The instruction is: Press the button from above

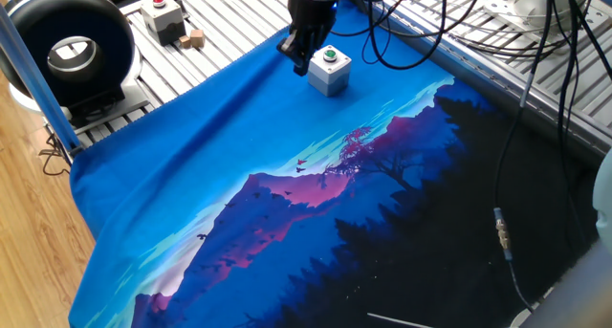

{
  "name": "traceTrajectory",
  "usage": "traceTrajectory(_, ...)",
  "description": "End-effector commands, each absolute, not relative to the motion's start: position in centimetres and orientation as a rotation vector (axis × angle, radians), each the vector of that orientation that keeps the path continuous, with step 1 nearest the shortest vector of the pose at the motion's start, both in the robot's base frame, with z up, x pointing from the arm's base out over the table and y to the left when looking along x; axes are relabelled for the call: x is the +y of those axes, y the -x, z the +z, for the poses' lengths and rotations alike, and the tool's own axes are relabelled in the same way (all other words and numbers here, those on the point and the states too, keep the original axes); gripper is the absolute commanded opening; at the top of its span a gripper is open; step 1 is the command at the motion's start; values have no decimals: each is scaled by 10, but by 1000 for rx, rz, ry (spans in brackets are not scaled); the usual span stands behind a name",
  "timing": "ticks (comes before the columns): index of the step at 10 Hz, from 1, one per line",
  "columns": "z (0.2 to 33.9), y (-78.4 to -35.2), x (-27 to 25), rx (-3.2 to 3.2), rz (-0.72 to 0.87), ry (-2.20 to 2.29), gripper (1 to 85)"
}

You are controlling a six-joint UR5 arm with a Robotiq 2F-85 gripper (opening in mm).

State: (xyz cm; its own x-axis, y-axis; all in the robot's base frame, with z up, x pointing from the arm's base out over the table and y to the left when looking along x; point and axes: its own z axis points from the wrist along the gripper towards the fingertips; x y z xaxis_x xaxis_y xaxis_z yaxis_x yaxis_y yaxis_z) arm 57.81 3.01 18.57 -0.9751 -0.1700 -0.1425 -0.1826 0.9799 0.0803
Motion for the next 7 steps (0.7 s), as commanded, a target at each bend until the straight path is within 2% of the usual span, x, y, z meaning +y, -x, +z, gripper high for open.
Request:
traceTrajectory(1,189,-581,42,2974,210,234,10)
traceTrajectory(4,187,-581,16,2984,56,298,10)
traceTrajectory(7,187,-578,24,2977,99,392,10)
